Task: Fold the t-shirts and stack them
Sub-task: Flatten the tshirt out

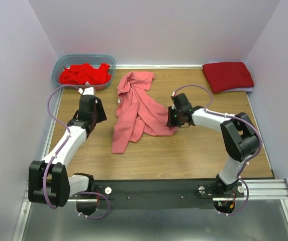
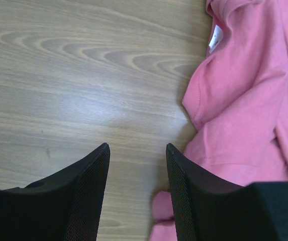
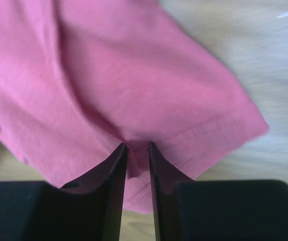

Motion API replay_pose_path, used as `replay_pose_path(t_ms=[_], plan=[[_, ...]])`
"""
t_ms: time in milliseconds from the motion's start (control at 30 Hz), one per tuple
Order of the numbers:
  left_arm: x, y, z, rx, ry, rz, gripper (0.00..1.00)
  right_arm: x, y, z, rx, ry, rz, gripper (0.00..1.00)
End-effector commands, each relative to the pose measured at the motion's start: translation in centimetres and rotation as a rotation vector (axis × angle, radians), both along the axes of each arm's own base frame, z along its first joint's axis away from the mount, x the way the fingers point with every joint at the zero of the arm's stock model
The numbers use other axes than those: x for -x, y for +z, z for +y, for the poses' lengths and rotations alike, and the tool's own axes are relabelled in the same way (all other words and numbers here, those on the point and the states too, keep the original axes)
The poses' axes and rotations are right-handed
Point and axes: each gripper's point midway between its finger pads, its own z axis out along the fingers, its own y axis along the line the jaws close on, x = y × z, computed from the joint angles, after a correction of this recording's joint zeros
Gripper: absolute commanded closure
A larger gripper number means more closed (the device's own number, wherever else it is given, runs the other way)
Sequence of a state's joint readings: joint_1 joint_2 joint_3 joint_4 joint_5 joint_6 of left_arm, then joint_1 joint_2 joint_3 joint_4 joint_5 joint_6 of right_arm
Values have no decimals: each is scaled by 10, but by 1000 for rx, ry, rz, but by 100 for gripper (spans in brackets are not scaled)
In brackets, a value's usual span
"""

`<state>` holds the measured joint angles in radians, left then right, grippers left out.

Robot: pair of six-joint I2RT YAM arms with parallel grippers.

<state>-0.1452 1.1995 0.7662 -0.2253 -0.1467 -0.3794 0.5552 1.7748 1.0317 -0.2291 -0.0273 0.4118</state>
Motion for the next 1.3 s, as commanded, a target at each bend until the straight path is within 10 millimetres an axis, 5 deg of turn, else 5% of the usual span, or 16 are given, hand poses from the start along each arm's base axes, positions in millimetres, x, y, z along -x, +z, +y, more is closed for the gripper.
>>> replay_pose_path(t_ms=[0, 133, 300, 433, 567, 667, 933, 1267], plan=[[0, -11, -18, 44, -108, 26, 43, -21, -19, -43, 0, -146, 50, 70], [5, -22, -44, 115, -227, 64, 43, -74, -11, -93, -70, -339, 40, 70], [26, -29, -88, 203, -342, 105, 43, -99, 37, -74, -166, -244, -58, 65], [53, -21, -135, 294, -397, 94, 43, -80, 65, -54, -201, -128, -106, 55], [92, -16, -198, 374, -527, 116, 43, -44, 68, -43, -219, -62, -96, 47], [108, -27, -220, 367, -557, 184, 43, -20, 71, -41, -242, -27, -93, 46], [136, -72, -251, 276, -604, 381, 44, 12, 76, -45, -272, 2, -105, 46], [141, -99, -257, 182, -555, 470, 45, 19, 72, -44, -284, 32, -114, 45]])
